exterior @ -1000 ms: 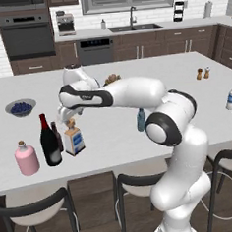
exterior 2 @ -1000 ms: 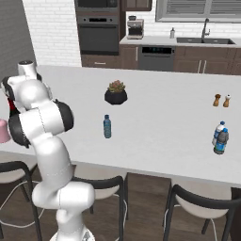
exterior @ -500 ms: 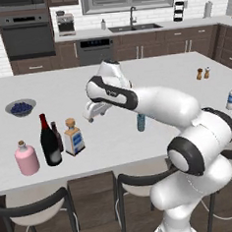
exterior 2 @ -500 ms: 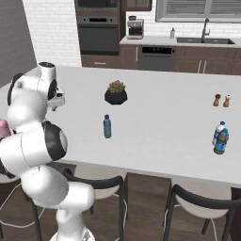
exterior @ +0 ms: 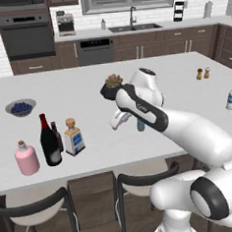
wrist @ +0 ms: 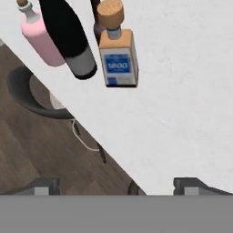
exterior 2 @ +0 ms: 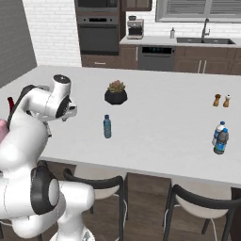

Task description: Move the plastic bottles in the middle to the plastics group, and the glass bottles in the middle to the glass group.

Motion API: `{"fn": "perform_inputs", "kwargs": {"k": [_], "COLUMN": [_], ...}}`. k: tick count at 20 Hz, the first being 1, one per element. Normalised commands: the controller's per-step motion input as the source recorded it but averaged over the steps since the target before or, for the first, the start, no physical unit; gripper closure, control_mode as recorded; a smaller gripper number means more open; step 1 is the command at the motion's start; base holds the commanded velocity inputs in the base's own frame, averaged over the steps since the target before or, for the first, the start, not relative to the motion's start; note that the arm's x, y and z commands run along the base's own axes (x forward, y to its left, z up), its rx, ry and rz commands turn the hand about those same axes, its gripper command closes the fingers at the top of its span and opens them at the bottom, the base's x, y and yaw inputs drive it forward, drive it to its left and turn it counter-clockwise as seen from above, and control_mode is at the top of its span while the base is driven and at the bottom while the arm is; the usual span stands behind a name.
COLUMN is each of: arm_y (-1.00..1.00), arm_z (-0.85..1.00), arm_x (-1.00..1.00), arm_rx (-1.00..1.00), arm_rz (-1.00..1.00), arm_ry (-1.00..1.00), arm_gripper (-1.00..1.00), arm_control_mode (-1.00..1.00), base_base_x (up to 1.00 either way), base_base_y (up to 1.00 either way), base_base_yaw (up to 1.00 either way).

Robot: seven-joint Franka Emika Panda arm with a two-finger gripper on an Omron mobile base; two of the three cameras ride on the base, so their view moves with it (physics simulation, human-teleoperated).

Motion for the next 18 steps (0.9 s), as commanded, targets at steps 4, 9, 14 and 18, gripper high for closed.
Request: {"fn": "perform_inputs", "kwargs": {"k": [4, 9, 14, 18], "arm_y": [-0.55, -0.33, -0.66, -0.93], "arm_z": [0.42, 0.23, 0.08, -0.12], "arm_x": [-0.11, -0.01, 0.01, 0.07], "arm_rx": [-0.25, -0.27, -0.11, 0.08], "arm_rz": [-0.03, -0.10, -0.23, -0.21], "arm_ry": [0.12, 0.24, 0.17, 0.08], "arm_gripper": [-1.00, -1.00, -1.00, -1.00], "arm_control_mode": [-1.00, -1.00, -1.00, -1.00], "base_base_x": [0.00, 0.00, 0.00, 0.00], "base_base_y": [0.00, 0.00, 0.00, 0.00], "base_base_yaw": [0.00, 0.00, 0.00, 0.00]}}
